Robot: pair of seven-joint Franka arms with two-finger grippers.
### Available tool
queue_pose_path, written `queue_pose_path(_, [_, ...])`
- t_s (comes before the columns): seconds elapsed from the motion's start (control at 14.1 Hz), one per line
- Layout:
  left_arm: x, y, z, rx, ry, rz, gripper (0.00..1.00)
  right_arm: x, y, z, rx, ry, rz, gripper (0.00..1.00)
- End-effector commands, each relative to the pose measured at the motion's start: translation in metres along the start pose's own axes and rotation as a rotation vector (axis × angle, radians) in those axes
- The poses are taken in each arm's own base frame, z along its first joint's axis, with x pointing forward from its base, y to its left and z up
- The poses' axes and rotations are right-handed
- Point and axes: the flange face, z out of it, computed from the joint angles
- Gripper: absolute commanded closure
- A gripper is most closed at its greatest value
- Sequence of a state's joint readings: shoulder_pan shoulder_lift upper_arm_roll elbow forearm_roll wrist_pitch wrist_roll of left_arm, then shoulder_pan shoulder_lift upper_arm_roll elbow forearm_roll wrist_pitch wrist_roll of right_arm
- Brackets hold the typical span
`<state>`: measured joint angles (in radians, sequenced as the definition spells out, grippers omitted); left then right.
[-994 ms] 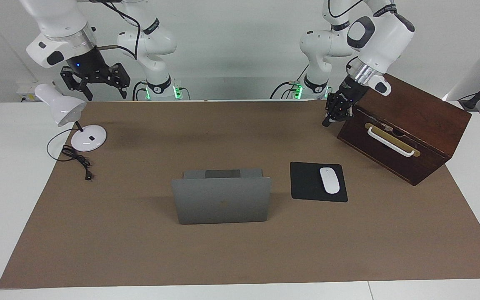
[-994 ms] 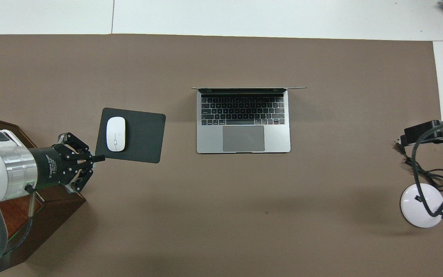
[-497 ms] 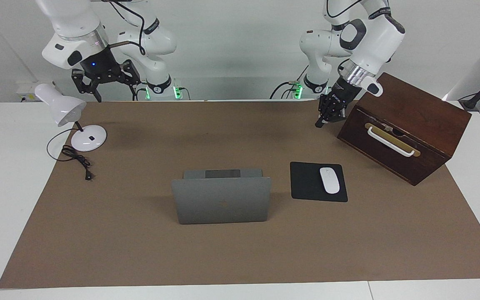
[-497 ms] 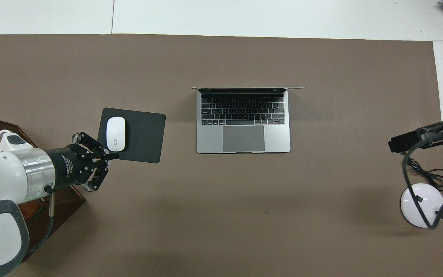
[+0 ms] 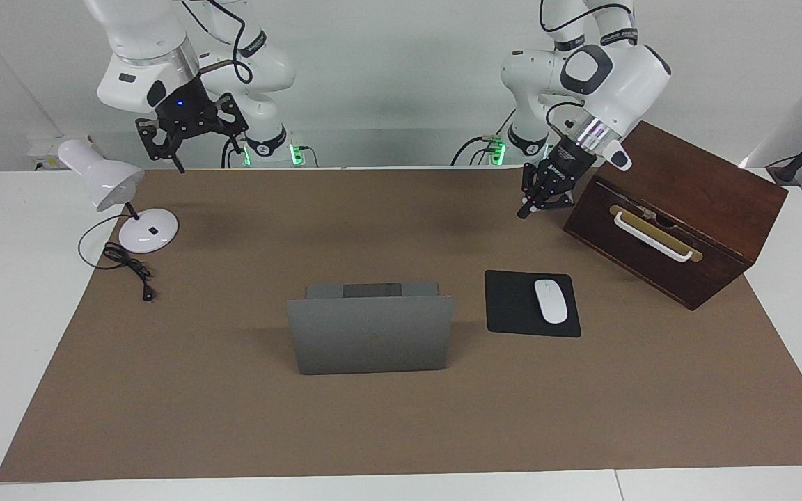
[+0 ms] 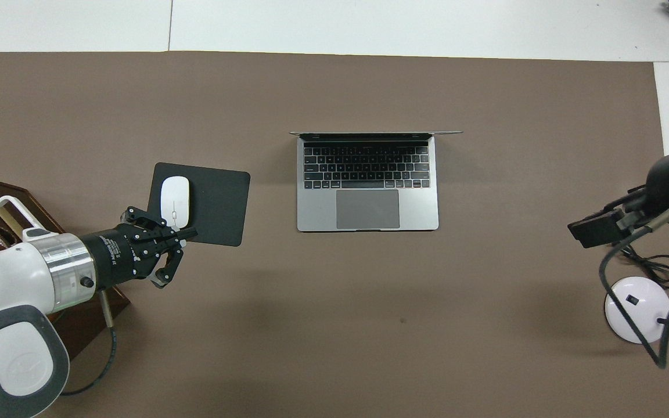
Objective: Close laptop with both arms
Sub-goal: 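Move the left gripper toward the laptop while the right gripper approaches it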
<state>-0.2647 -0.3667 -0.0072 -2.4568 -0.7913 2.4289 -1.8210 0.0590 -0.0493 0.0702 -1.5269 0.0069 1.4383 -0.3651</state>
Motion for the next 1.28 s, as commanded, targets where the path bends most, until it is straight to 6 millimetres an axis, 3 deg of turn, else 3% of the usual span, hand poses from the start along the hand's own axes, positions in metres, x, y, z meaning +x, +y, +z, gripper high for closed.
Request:
queue_pose_path(0.0, [0.017,-0.01,0.013,-0.026,-0.071,-0.143,1.0,-0.001,-0.01,0.004,-0.019,0.019,-0.106,0.0])
queue_pose_path(0.14, [0.023,-0.006,0.024,-0.036,-0.108,-0.231,1.0,0.003,-0.015,0.003,-0.048,0.032,-0.19,0.0])
queue_pose_path(0.43, [0.022,-0.027,0.067,-0.08,-0.097,-0.277,1.0,0.015,-0.032,0.005,-0.111,0.052,-0.399,0.0])
queue_pose_path(0.71, [0.031,-0.036,0.093,-0.115,-0.128,-0.436,1.0,0.024,-0.047,0.008,-0.155,0.083,-0.53,0.0])
queue_pose_path(0.85, [0.031,-0.05,0.121,-0.162,-0.101,-0.481,1.0,0.03,-0.054,0.009,-0.18,0.101,-0.592,0.0])
queue_pose_path(0.99, [0.029,-0.046,0.128,-0.161,-0.135,-0.592,1.0,0.035,-0.067,0.013,-0.211,0.093,-0.642,0.0])
queue_pose_path(1.21, [0.042,-0.047,0.142,-0.155,-0.128,-0.687,1.0,0.039,-0.084,0.013,-0.259,0.08,-0.683,0.0])
